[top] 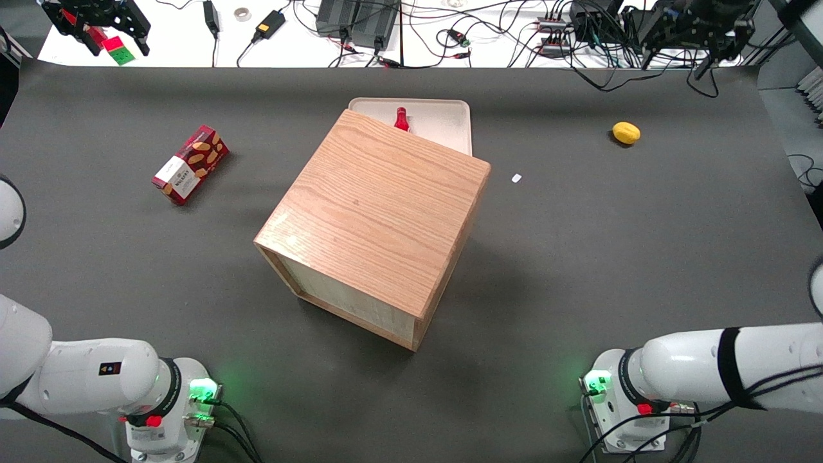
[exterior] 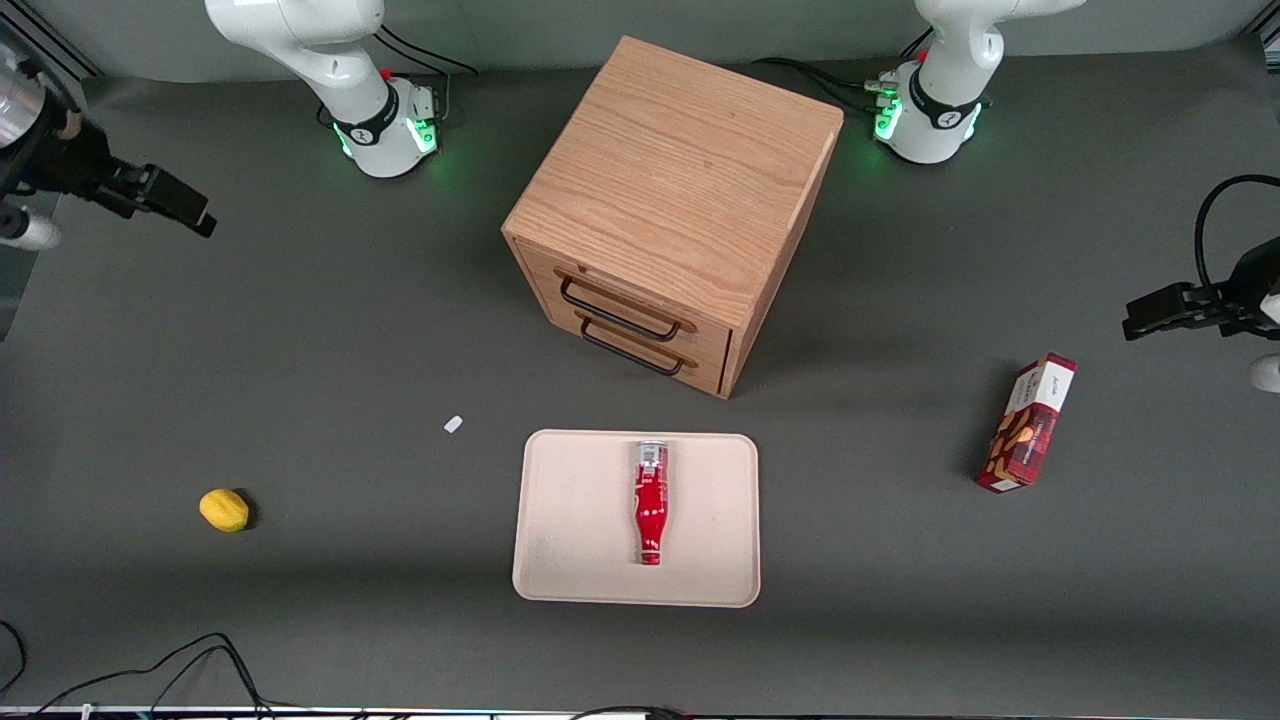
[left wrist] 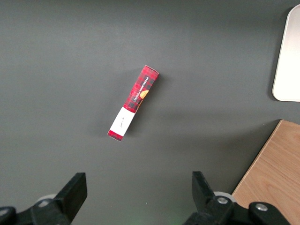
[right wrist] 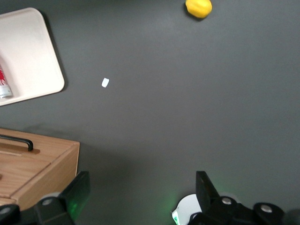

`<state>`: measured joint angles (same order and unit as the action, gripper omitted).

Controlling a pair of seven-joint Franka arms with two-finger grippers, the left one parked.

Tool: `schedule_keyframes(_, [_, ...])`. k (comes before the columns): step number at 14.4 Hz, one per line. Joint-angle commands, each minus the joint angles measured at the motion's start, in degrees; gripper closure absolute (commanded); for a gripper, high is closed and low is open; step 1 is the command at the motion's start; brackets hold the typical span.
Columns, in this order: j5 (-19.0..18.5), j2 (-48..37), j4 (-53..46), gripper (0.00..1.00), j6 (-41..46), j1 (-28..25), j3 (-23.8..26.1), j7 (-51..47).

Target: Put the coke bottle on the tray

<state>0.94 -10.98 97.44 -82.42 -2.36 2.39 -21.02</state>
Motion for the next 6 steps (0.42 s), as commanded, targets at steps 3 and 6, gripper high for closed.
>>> schedule_keyframes(3, [1.2, -0.7, 2.2, 0.00, -2.3, -0.8, -0.6, -1.0])
schedule_keyframes(6, [1.3, 3.9, -4.3, 0.00, 0.8, -0.6, -0.8, -1.0])
